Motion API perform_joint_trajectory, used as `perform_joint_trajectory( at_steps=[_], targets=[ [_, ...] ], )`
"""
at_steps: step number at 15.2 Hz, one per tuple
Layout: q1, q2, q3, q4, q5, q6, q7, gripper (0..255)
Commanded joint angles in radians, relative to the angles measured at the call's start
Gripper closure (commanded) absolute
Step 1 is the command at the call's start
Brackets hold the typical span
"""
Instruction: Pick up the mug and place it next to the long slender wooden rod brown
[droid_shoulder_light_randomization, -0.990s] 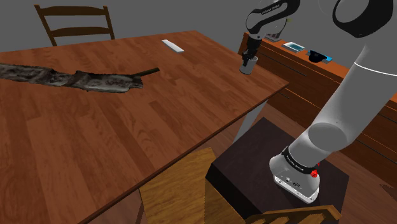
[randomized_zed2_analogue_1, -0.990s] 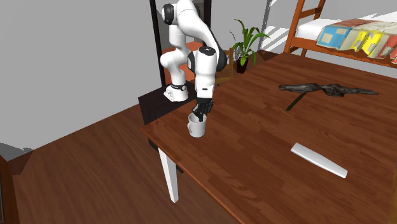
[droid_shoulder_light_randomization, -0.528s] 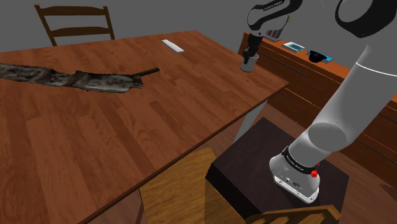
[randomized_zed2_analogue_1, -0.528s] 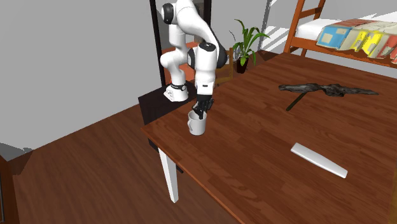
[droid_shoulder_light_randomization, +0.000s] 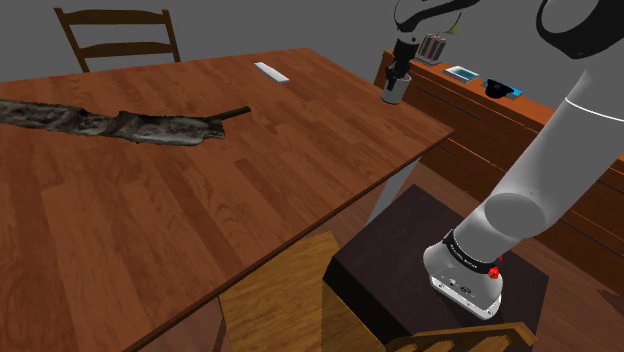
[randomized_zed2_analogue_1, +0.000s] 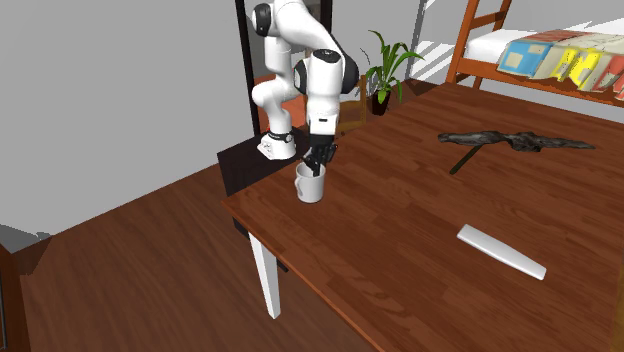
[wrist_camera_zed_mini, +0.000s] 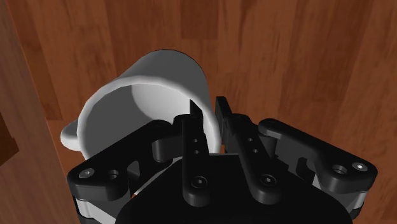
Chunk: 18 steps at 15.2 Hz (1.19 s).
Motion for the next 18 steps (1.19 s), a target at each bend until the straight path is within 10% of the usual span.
perform_joint_trajectory(
  at_steps=[1,18],
  targets=[
    [0.0,-0.009,-0.001,0.017,-0.003,-0.026,-0.001,255],
    [0.001,-0.037,-0.002,0.214,-0.012,-0.248,-0.004,255]
  ],
)
